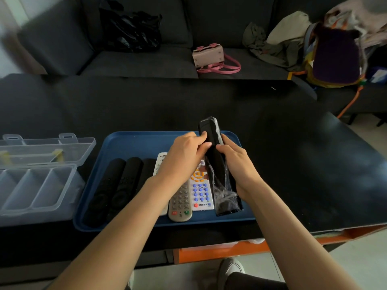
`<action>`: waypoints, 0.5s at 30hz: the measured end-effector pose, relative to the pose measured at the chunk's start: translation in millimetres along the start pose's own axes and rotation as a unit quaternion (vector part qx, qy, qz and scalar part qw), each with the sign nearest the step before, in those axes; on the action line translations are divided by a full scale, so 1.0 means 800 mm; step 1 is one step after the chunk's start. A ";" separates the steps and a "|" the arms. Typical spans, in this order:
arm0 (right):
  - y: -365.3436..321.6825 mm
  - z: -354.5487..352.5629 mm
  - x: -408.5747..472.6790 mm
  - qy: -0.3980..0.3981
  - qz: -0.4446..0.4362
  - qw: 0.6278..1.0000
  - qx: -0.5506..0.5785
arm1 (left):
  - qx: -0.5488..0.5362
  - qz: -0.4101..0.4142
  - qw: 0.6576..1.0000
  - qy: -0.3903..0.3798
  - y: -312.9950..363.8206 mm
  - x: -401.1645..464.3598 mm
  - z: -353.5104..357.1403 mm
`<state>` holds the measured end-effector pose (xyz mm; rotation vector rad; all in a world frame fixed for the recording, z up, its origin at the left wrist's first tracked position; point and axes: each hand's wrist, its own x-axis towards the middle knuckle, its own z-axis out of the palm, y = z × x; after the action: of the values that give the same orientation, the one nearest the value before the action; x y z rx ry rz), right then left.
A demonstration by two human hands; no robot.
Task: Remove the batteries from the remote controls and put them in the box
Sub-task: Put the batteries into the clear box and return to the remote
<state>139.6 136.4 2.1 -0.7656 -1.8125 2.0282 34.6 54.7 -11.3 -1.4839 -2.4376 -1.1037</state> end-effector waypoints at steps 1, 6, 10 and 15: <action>0.000 0.000 0.000 0.001 0.002 1.000 0.003 | -0.003 -0.001 1.000 0.000 -0.001 0.000 -0.001; 0.000 0.001 0.000 -0.007 0.004 1.000 0.007 | -0.012 -0.004 1.000 -0.018 -0.006 0.003 -0.004; 0.002 -0.001 0.000 -0.009 -0.003 1.000 0.004 | -0.014 -0.025 1.000 -0.004 -0.004 0.002 -0.001; 0.004 0.000 0.001 -0.002 -0.001 1.000 -0.011 | -0.033 -0.063 0.997 0.022 0.001 0.000 0.001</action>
<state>139.4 136.2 -1.3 -0.7652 -1.8411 2.0123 35.3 55.1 -11.6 -1.3239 -2.5171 -1.2372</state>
